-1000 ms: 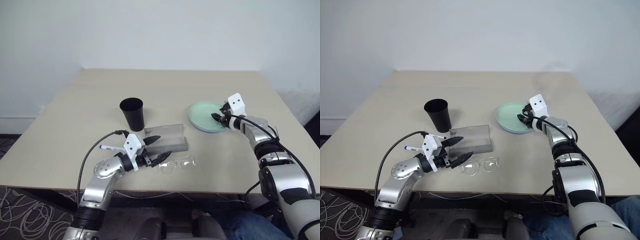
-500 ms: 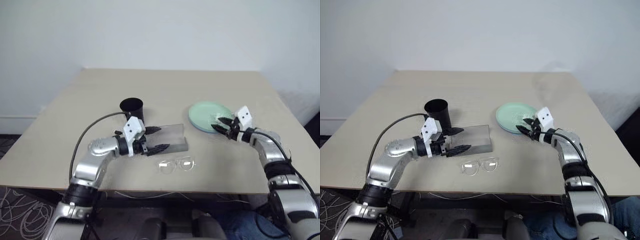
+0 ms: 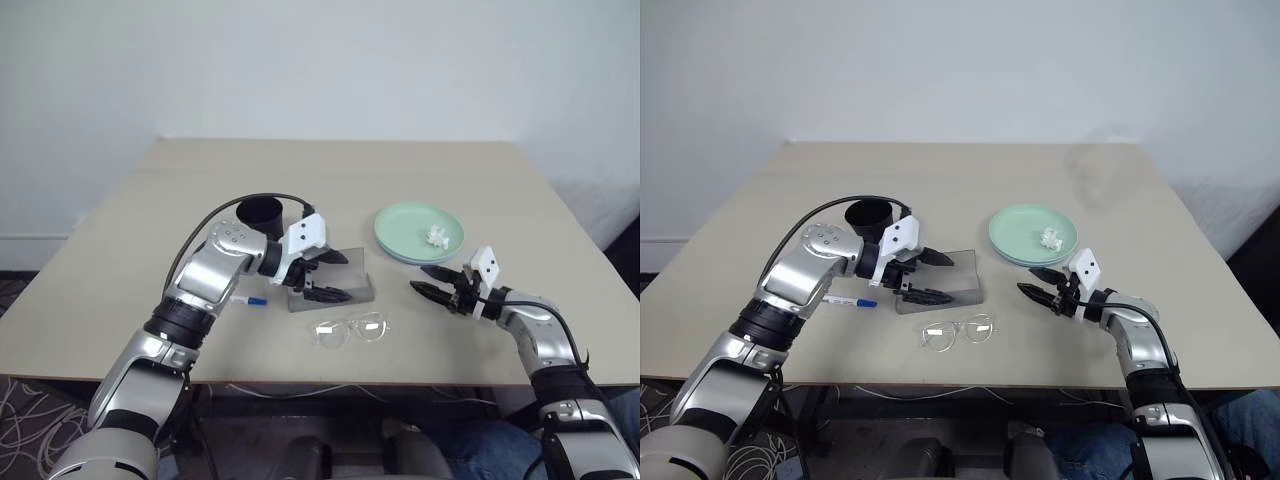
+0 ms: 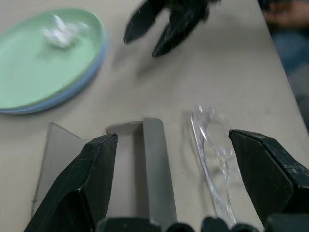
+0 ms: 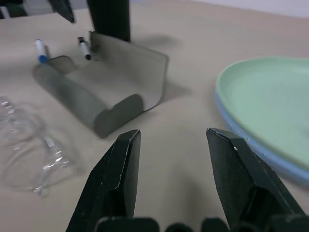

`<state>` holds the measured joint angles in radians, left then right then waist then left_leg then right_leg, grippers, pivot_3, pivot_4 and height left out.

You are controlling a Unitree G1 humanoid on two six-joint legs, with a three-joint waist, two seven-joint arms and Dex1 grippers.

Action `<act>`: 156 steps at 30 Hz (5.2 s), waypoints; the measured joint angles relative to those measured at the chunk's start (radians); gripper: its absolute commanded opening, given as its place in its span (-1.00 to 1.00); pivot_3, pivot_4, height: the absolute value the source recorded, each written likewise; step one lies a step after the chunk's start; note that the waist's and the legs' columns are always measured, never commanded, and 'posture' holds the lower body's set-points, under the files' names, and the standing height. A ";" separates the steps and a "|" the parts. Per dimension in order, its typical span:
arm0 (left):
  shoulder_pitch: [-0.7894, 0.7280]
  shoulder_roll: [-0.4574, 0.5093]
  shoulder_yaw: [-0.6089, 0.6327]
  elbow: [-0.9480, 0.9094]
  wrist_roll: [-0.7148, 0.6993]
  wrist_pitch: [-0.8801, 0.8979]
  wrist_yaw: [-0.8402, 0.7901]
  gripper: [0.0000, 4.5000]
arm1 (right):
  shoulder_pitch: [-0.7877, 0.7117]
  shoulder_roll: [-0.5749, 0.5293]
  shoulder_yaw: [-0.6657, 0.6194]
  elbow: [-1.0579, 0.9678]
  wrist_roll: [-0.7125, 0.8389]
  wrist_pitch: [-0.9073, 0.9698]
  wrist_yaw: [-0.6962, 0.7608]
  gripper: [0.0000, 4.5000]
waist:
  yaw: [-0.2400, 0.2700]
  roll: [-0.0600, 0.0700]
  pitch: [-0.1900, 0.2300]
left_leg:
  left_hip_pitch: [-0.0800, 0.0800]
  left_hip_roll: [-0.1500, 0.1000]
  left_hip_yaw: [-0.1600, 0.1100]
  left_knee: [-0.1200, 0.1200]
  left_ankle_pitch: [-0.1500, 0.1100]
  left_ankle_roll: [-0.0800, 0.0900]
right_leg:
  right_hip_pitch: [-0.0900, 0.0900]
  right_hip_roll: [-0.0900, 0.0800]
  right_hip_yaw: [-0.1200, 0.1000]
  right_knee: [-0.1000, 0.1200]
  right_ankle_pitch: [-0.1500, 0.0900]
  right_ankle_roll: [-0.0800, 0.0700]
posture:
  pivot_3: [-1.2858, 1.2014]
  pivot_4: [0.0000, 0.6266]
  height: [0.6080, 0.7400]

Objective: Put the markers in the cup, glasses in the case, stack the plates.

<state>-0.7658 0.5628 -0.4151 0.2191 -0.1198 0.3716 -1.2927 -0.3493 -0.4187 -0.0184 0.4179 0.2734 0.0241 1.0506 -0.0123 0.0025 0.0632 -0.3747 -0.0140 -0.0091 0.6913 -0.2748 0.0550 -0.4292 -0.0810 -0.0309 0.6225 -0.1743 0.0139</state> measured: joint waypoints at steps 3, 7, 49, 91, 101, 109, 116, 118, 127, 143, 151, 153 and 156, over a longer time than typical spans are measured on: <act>-0.009 -0.004 -0.040 0.001 0.036 0.001 -0.025 0.74 | 0.022 0.004 0.000 -0.031 0.002 0.009 -0.011 0.04 | 0.000 0.000 0.000 | 0.000 0.004 0.000 0.000 0.000 0.000 | 0.000 0.000 0.000 0.000 0.000 0.000 | 0.03 -1.00 0.71; -0.040 -0.014 -0.109 -0.005 0.098 0.030 -0.052 0.74 | 0.057 0.024 0.001 -0.083 0.003 0.027 -0.045 0.04 | 0.000 -0.001 0.000 | -0.001 0.004 0.000 0.000 0.000 0.000 | 0.000 0.000 0.000 0.000 0.000 0.000 | 0.03 -1.00 0.71; -0.084 -0.115 -0.210 0.078 0.222 0.107 -0.116 -0.53 | 0.188 0.082 -0.031 -0.293 0.085 0.079 -0.227 0.06 | 0.001 -0.002 0.001 | -0.001 0.005 0.000 0.002 0.000 0.000 | 0.000 0.000 0.001 0.000 0.000 0.000 | 0.03 -1.00 0.71; -0.079 -0.118 -0.202 0.083 0.211 0.041 -0.114 -0.75 | 0.183 0.071 -0.041 -0.283 0.087 0.079 -0.247 0.06 | 0.001 -0.002 0.001 | -0.001 0.004 0.002 0.004 0.000 0.001 | 0.000 0.004 0.008 0.001 0.000 0.001 | 0.03 -1.00 0.71; -0.078 -0.117 -0.218 0.105 0.251 -0.013 -0.116 -0.75 | 0.194 0.075 -0.038 -0.283 0.084 0.075 -0.258 0.06 | 0.000 -0.001 0.001 | -0.001 0.006 0.001 0.006 0.000 0.001 | 0.001 0.013 0.020 0.001 0.000 0.001 | 0.03 -1.00 0.71; -0.078 -0.118 -0.220 0.108 0.264 -0.030 -0.120 -0.99 | 0.194 0.083 -0.034 -0.268 0.077 0.048 -0.257 0.06 | 0.000 -0.002 0.000 | 0.000 0.005 0.001 0.006 0.000 0.001 | 0.001 0.013 0.020 0.002 0.000 0.001 | 0.03 -1.00 0.71; -0.081 -0.118 -0.219 0.115 0.264 -0.036 -0.131 -0.99 | 0.177 0.084 -0.034 -0.221 0.075 0.026 -0.257 0.06 | -0.001 -0.002 0.000 | 0.000 0.005 0.000 0.006 0.000 0.001 | 0.001 0.014 0.020 0.002 0.000 0.001 | 0.03 -1.00 0.71; -0.084 -0.119 -0.217 0.124 0.262 -0.039 -0.135 -0.99 | 0.169 0.085 -0.034 -0.214 0.075 0.019 -0.257 0.06 | -0.001 -0.001 0.000 | 0.000 0.005 0.000 0.006 0.000 0.001 | 0.001 0.015 0.020 0.002 0.000 0.001 | 0.03 -1.00 0.71; -0.155 -0.126 -0.104 0.131 0.175 0.030 -0.163 -0.99 | 0.164 0.087 -0.031 -0.222 0.075 0.020 -0.264 0.06 | 0.000 -0.002 0.000 | -0.001 0.006 0.000 0.007 0.000 0.001 | 0.001 0.014 0.020 0.001 0.000 0.001 | 0.03 -1.00 0.71; -0.324 -0.098 -0.037 0.571 0.317 -0.276 0.092 -0.99 | 0.165 0.082 -0.029 -0.244 0.077 0.045 -0.256 0.06 | 0.000 -0.002 0.001 | -0.002 0.003 0.000 0.007 0.000 0.001 | 0.001 0.015 0.021 0.001 0.001 0.003 | 0.03 -1.00 0.71; -0.304 -0.118 -0.041 0.611 0.358 -0.341 0.091 -0.99 | 0.167 0.089 -0.017 -0.248 0.077 0.045 -0.259 0.06 | 0.004 -0.003 0.000 | -0.002 0.004 0.000 0.007 0.000 0.001 | 0.001 0.014 0.021 0.001 0.001 0.003 | 0.03 -1.00 0.71; -0.302 -0.127 -0.041 0.610 0.361 -0.339 0.088 -0.99 | 0.169 0.090 -0.017 -0.248 0.077 0.045 -0.262 0.06 | 0.004 -0.003 0.000 | -0.002 0.004 0.000 0.007 0.000 0.001 | 0.001 0.014 0.021 0.001 0.001 0.003 | 0.03 -1.00 0.71; -0.291 -0.139 -0.041 0.594 0.361 -0.327 0.072 -0.99 | 0.174 0.091 -0.016 -0.249 0.077 0.045 -0.264 0.06 | 0.004 -0.003 0.000 | -0.002 0.003 0.000 0.007 0.000 0.001 | 0.001 0.015 0.021 0.001 0.001 0.003 | 0.03 -1.00 0.71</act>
<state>-1.0565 0.4238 -0.4559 0.8132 0.2409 0.0447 -1.2205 -0.1756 -0.3276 -0.0339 0.1694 0.3508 0.0692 0.7869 -0.0081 -0.0003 0.0635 -0.3769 -0.0106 -0.0091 0.6982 -0.2749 0.0559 -0.4282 -0.0664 -0.0101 0.6235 -0.1729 0.0166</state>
